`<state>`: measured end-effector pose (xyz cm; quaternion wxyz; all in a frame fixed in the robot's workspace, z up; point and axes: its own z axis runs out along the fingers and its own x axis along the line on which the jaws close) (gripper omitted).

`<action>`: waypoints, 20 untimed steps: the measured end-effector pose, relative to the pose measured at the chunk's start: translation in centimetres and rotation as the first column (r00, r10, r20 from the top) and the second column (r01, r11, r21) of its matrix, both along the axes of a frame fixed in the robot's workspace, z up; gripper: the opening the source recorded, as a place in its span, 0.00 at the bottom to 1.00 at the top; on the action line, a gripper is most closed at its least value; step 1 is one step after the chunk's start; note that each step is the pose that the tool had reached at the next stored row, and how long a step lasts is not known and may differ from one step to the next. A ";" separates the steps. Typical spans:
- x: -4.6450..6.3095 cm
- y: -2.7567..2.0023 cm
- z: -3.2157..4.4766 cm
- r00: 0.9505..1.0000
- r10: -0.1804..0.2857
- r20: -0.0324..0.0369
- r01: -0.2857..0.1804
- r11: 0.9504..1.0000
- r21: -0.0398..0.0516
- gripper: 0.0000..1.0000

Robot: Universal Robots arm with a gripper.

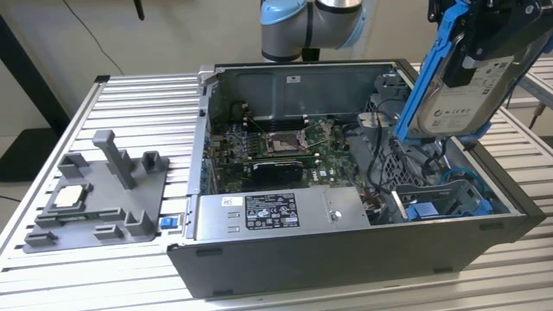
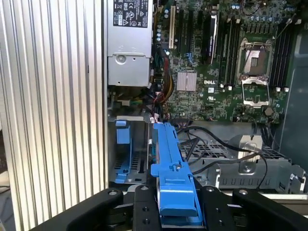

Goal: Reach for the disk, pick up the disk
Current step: 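Pick up the disk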

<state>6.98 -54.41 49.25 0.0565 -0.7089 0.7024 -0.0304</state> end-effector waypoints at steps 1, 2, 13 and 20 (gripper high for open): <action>0.1 -0.21 -0.05 1.000 0.000 -0.001 0.000 1.000 0.000 0.00; 0.2 -0.38 -0.10 1.000 0.000 -0.001 0.000 1.000 0.000 0.00; 0.9 -1.74 -1.02 1.000 0.000 -0.003 0.000 1.000 0.000 0.00; 1.0 -2.08 -2.03 1.000 -0.009 -0.003 0.009 1.000 0.000 0.00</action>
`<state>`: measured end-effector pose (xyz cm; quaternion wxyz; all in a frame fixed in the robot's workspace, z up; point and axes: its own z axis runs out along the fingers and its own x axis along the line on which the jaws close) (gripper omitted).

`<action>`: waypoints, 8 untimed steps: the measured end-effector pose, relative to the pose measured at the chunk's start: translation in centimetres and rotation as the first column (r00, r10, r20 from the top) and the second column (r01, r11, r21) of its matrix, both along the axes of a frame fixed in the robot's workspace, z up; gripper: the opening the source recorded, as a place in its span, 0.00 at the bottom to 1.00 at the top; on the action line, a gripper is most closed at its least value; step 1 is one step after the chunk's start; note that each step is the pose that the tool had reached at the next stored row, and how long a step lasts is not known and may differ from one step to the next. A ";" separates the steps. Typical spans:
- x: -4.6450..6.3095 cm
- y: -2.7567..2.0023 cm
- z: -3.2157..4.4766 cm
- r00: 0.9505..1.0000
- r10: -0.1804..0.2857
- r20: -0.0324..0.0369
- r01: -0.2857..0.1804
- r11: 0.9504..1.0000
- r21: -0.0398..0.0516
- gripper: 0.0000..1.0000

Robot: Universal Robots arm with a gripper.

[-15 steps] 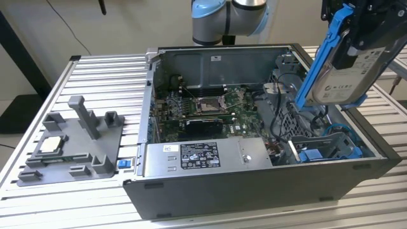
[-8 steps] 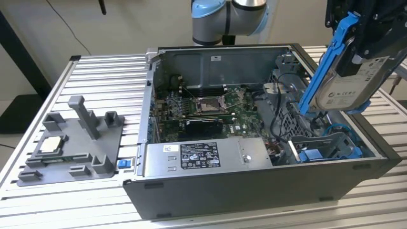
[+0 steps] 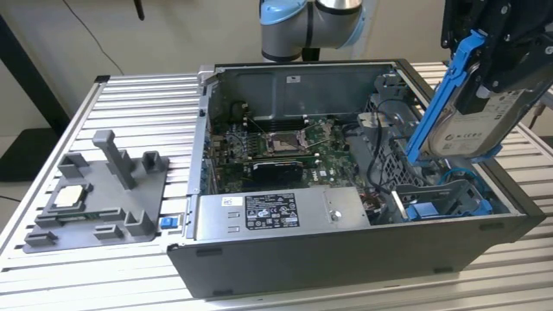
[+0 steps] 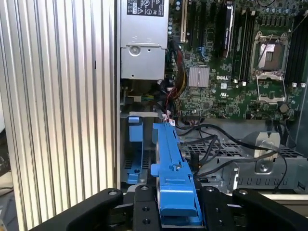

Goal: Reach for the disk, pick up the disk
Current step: 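Pick up the disk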

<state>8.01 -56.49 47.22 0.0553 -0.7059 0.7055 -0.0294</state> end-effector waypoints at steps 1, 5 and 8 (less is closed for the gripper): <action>0.0 -0.06 -0.16 1.000 -0.003 0.000 0.003 1.000 0.000 0.00; 0.2 -0.37 -0.63 1.000 -0.008 0.000 0.008 1.000 0.000 0.00; 0.2 -0.41 -1.12 1.000 -0.009 0.000 0.009 1.000 0.000 0.00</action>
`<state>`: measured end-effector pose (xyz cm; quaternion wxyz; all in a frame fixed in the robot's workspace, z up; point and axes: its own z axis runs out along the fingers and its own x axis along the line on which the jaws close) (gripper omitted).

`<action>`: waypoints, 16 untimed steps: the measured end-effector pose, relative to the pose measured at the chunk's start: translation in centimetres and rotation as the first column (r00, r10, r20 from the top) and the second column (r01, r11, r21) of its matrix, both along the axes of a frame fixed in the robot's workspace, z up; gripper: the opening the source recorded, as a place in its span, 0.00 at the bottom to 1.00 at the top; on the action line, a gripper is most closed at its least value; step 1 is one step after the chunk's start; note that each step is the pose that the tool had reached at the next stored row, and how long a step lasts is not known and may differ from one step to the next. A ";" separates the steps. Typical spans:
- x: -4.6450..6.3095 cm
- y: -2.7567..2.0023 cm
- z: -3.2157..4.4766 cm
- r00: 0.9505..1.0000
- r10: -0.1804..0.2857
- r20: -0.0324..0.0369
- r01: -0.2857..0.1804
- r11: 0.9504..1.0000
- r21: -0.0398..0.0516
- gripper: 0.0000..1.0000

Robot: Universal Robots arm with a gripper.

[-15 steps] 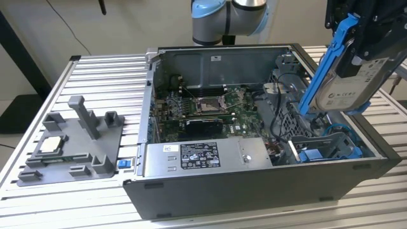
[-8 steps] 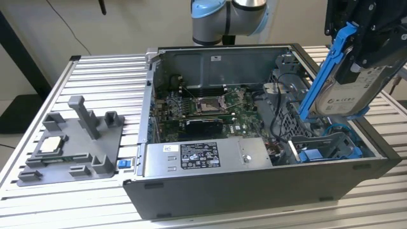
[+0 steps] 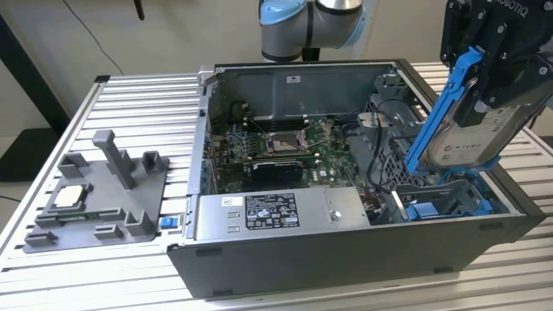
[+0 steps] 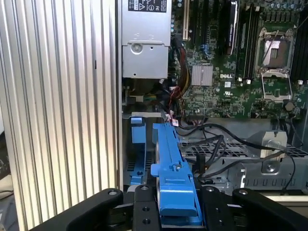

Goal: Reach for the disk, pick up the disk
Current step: 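Pick up the disk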

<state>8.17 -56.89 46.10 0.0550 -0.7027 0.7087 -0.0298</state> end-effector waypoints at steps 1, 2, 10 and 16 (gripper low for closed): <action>0.0 0.00 -0.19 1.000 0.000 0.000 0.000 1.000 0.000 0.00; 0.0 0.00 -0.39 1.000 0.000 0.000 0.000 1.000 0.000 0.00; 0.5 -0.08 -1.51 1.000 0.000 0.000 0.000 1.000 0.000 0.00; 1.6 -0.17 -1.81 1.000 0.000 0.000 0.000 1.000 0.000 0.00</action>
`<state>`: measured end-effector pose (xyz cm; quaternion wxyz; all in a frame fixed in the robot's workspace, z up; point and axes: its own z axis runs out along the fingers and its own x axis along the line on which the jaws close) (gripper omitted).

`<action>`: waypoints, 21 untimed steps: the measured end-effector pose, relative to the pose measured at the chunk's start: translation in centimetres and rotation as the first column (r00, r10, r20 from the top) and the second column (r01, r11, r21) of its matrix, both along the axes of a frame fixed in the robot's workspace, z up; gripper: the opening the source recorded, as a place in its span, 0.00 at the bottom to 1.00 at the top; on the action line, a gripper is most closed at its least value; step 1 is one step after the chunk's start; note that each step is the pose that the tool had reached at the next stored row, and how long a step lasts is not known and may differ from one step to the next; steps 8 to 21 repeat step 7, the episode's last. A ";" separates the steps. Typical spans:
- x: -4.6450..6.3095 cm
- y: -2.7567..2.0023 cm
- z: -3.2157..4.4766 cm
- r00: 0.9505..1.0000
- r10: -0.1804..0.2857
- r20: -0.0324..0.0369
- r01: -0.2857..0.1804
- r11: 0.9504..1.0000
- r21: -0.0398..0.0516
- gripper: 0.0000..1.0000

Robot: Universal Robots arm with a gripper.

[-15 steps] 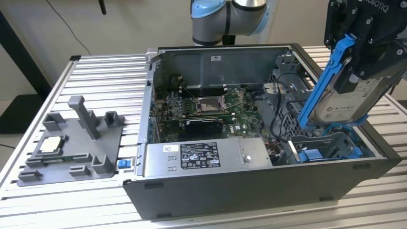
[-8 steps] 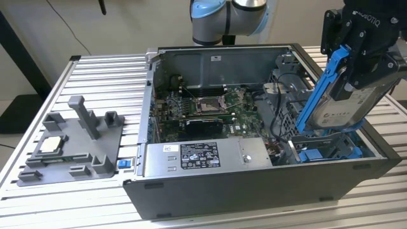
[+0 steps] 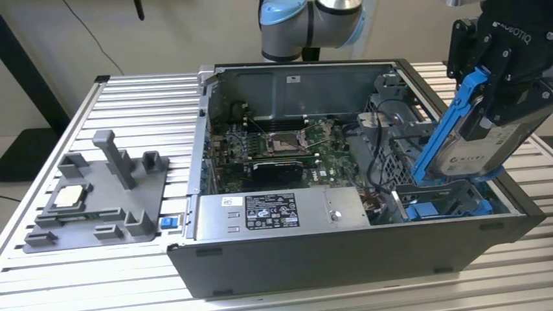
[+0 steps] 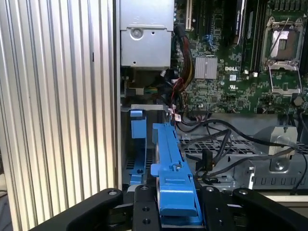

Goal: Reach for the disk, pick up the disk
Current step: 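Pick up the disk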

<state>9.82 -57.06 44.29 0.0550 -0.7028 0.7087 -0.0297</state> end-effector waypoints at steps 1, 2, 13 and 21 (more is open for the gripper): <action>0.0 0.00 0.00 1.000 0.000 0.000 0.000 1.000 0.000 0.00; 0.0 0.00 0.00 1.000 0.000 0.000 0.000 1.000 0.000 0.00; 0.0 0.00 -0.01 1.000 0.000 0.000 0.000 1.000 0.000 0.00; 0.0 0.00 -0.01 1.000 0.000 0.000 0.000 1.000 0.000 0.00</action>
